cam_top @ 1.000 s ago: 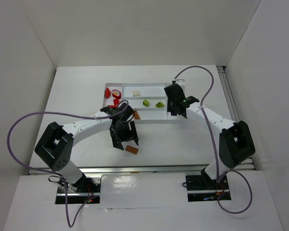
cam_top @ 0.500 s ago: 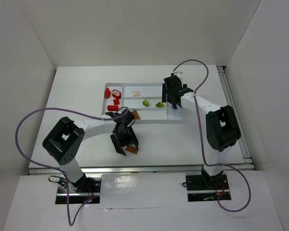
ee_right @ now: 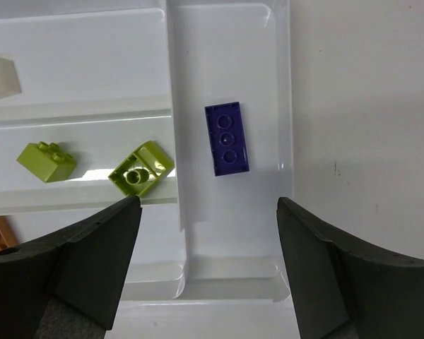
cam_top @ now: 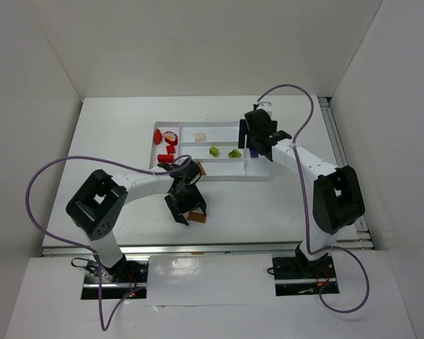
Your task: Sort the legos into containers by color
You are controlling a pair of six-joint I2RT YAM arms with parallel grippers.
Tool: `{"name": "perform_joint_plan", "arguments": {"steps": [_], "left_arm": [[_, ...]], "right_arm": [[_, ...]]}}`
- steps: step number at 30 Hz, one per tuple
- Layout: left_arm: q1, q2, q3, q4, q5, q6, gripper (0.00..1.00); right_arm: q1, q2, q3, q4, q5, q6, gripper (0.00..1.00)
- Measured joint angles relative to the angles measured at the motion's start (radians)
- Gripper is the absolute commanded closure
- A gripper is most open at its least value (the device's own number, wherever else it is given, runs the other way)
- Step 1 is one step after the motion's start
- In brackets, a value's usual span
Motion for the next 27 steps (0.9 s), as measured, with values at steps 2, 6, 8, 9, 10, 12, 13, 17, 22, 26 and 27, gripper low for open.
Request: {"name": "perform_joint_plan", "arguments": {"steps": [2,6,8,9,10,12,13,17,22,26,27], "left_arm": [[-0.003,0.000,0.006,-0.002,-0.008,-0.008,0.16],[-0.005,0.000,0.028,-0.007,-0.015,-0.014,0.11],[-0.005,0.000,0.043,-0.007,-0.015,-0.013,0.11],[-0.005,0.001,0.047,-0.006,-0.015,-0.014,0.12],[-0.005,0.002,0.050,-0.005,-0.016,-0.014,0.12],[-0.005,0.009,0.053,-0.008,-0.016,-0.016,0.14],[-0.005,0.018,0.058,-0.011,-0.015,-0.016,0.14],[-0.005,0.063,0.076,-0.023,0.001,-0.018,0.16],[-0.005,0.066,0.079,-0.024,-0.008,-0.021,0.31],[-0.005,0.068,0.080,-0.036,-0.027,-0.024,0.34],[-0.005,0.068,0.081,-0.039,-0.033,-0.026,0.32]], "right_arm": [[0.005,0.000,0.000,-0.001,-0.006,0.000,0.15],[0.018,0.000,0.000,-0.001,-0.013,0.000,0.15],[0.025,0.000,-0.001,-0.001,-0.019,0.000,0.15],[0.028,0.000,-0.003,0.000,-0.020,0.000,0.15],[0.032,0.000,-0.006,0.001,-0.022,0.000,0.15],[0.036,0.000,-0.014,0.000,-0.026,0.000,0.15],[0.037,0.000,-0.017,-0.002,-0.027,0.000,0.15],[0.037,0.000,-0.027,0.000,-0.027,-0.004,0.15],[0.037,0.000,-0.032,-0.001,-0.028,-0.008,0.15],[0.037,0.000,-0.033,-0.002,-0.030,-0.008,0.15],[0.037,0.000,-0.033,-0.001,-0.031,-0.009,0.15]]}}
